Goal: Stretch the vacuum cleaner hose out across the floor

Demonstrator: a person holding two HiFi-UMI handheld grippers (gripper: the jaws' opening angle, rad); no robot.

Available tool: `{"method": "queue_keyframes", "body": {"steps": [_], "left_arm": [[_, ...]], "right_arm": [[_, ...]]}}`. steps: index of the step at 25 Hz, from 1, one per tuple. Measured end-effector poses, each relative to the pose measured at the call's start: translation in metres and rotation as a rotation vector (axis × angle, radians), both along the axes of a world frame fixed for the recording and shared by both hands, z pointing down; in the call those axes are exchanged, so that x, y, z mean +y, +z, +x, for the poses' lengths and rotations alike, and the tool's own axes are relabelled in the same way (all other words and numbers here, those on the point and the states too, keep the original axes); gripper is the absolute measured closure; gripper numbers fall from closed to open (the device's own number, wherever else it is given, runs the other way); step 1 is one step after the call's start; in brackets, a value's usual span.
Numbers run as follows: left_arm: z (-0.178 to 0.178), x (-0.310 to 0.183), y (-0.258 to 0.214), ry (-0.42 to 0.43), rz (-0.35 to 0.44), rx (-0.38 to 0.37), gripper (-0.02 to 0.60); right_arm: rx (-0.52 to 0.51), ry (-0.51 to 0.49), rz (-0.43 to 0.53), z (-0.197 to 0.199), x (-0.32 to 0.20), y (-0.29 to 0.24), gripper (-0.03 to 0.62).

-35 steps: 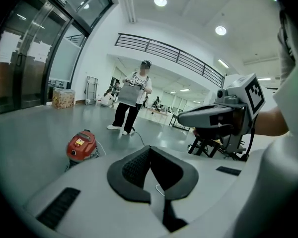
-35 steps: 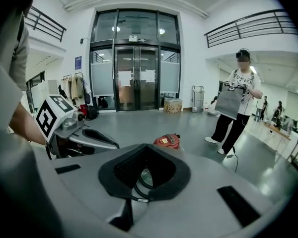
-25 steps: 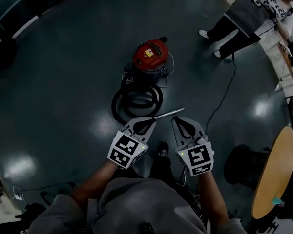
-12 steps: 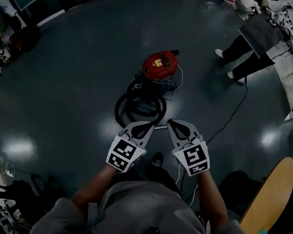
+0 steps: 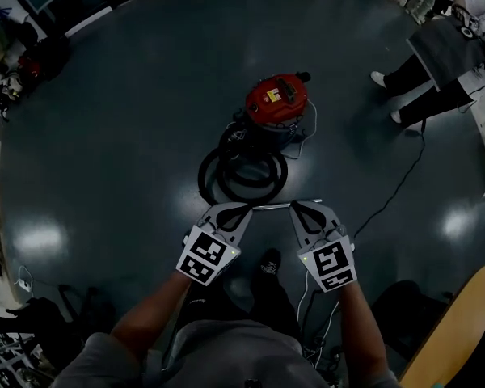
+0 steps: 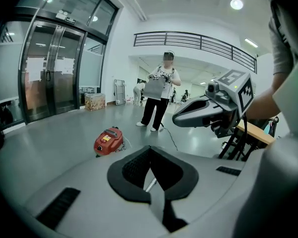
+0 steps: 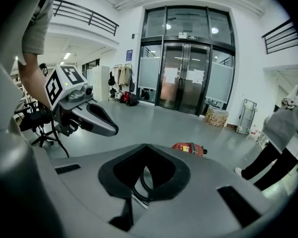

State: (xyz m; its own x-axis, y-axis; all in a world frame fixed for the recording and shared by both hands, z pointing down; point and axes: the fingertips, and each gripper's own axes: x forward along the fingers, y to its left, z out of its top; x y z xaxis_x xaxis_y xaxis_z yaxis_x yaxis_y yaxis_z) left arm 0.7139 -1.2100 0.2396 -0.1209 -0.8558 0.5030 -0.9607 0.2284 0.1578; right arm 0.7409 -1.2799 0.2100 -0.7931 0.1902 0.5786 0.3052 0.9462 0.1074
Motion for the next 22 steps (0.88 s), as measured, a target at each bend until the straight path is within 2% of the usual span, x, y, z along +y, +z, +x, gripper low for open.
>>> {"method": "queue_keyframes", "body": {"steps": [5,9,12,18,22], "left_arm": [[-0.010,-0.002,0.077,0.054,-0.065,0.021,0.574],[-0.014,-0.007,0.172,0.097,-0.154,0.075,0.574],[-0.020,-0.010,0.249,0.124,-0.206,0.087,0.574],[-0.025,-0.014,0.424,0.164,-0.285,0.125,0.572],[-0.023,-0.014,0.531,0.181,-0.331,0.141,0.572]], "right_arm": [[0.063,0.034,0.007,-0.001,-0.010,0.076,0.588],[0.122,0.117,-0.077,-0.008,-0.026,0.163,0.588],[0.161,0.142,-0.099,-0.015,-0.034,0.237,0.588],[0.279,0.120,-0.038,-0.008,-0.045,0.428,0.565],[0.367,0.009,0.018,0.000,-0.041,0.544,0.495]]}}
